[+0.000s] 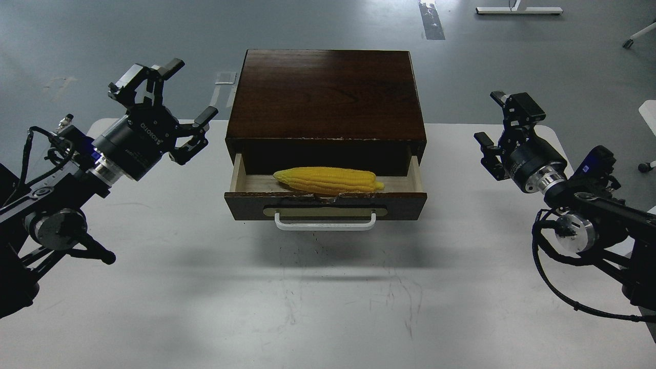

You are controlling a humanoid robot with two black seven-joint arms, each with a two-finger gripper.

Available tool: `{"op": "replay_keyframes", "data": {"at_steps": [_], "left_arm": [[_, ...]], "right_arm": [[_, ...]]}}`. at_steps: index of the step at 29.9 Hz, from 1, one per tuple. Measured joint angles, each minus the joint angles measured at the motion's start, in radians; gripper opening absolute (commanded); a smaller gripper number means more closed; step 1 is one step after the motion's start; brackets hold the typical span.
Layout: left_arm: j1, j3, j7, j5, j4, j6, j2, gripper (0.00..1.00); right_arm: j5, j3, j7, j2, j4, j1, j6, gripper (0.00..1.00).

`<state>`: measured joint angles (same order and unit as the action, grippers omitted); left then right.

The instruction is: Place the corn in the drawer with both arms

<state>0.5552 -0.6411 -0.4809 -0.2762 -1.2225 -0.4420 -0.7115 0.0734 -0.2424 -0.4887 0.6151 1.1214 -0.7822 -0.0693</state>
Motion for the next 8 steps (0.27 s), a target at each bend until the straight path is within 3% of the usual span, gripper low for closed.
{"op": "replay_keyframes", "data": {"at_steps": [8], "left_arm": [[-0.01,0.0,0.0,-0.001,0.0,-0.001,0.0,0.98]], "right_arm": [[0.004,-0.026,0.0,-0.04,0.008,0.001,0.005,1.0]]}}
